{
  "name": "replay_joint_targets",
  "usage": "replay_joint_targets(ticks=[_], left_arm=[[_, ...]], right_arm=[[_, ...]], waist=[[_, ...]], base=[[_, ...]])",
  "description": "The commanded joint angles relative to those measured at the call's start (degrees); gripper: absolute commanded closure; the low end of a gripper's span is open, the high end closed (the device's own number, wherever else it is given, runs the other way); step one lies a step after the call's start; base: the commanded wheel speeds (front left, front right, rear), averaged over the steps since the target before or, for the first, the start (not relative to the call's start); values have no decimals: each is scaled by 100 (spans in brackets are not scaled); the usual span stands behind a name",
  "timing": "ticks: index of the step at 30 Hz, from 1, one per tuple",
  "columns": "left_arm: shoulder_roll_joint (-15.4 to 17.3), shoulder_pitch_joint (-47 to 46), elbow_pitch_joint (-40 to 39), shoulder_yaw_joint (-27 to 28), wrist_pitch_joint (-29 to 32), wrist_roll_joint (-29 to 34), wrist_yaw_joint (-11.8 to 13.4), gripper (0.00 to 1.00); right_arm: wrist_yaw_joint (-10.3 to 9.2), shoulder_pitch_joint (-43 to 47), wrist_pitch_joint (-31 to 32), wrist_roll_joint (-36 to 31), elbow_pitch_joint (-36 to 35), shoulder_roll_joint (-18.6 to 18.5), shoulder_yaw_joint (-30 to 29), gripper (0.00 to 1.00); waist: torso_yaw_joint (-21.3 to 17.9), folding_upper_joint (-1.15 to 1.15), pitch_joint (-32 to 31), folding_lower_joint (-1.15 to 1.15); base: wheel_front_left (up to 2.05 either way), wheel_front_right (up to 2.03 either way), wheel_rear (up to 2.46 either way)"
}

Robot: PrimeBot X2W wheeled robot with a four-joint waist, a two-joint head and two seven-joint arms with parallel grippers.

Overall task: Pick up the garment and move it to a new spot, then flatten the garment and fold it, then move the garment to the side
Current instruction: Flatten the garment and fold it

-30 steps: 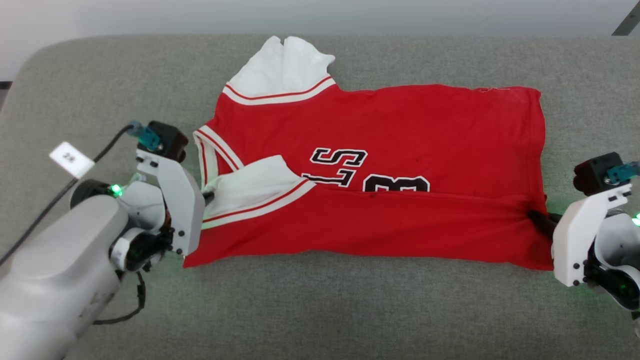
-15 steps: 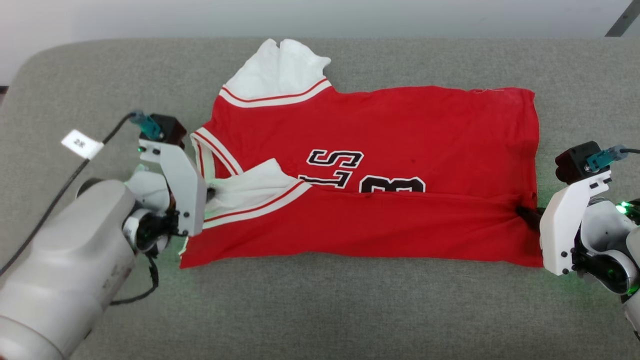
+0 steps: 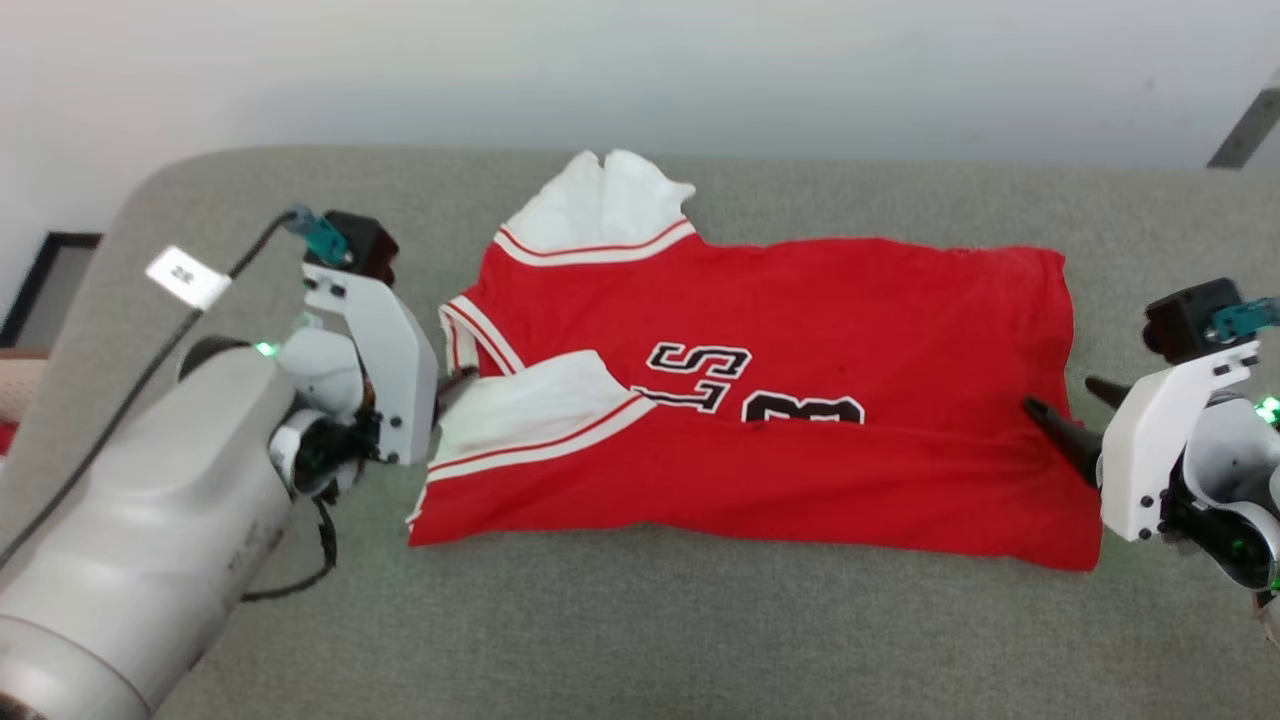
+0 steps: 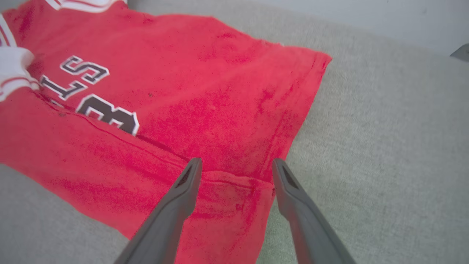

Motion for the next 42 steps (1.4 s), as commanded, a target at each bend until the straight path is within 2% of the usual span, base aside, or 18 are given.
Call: replay_joint_targets(ticks=[1, 4, 12, 19, 24, 31, 32, 33, 34, 42], left_arm=[[22, 105, -30, -17, 20, -27, -25, 0], [89, 254, -212, -35, 147, -119, -42, 0], [317, 752, -616, -154, 614, -322, 335, 0], [508, 1125, -626, -78, 586, -481, 551, 0], [557, 1283, -474, -29, 659, -642, 602, 0], [421, 1525, -178, -26, 905, -872, 680, 0], [401, 1552, -143, -24, 937, -909, 652, 11], [387, 1571, -123, -20, 967, -937, 597, 58], [381, 1576, -110, -11, 961, -962, 534, 100], [353, 1332, 73, 77, 789, -929, 377, 100]], right_arm=[[-4, 77, -80, -55, -35, 12, -65, 0], [-4, 181, -523, -230, -209, 85, -342, 0], [-4, 823, -1115, -863, -1160, 486, -1240, 0], [-4, 1666, -1330, -1520, -2556, 943, -1948, 0], [-5, 2230, -1471, -1878, -3417, 1349, -2424, 0], [-4, 2926, -1122, -2123, -4134, 1785, -2907, 0], [-4, 3024, -1003, -2131, -4197, 1816, -2925, 0], [-4, 3111, -868, -2108, -4263, 1781, -2863, 0], [-4, 3190, -722, -2051, -4305, 1769, -2832, 0], [-4, 3378, 401, -1867, -4223, 1849, -2977, 0]], waist=[[99, 0, -219, 0], [111, 0, -350, 0], [-73, 0, -478, 0], [-380, 0, -347, 0], [-534, 0, -231, 0], [-625, 0, -146, 0], [-632, 0, -136, 0], [-637, 0, -127, 0], [-641, 0, -117, 0], [-557, 0, 32, 0]], base=[[0, 0, 0], [0, 0, 0], [0, 0, 0], [0, 0, 0], [0, 0, 0], [0, 0, 0], [0, 0, 0], [0, 0, 0], [0, 0, 0], [0, 0, 0]])
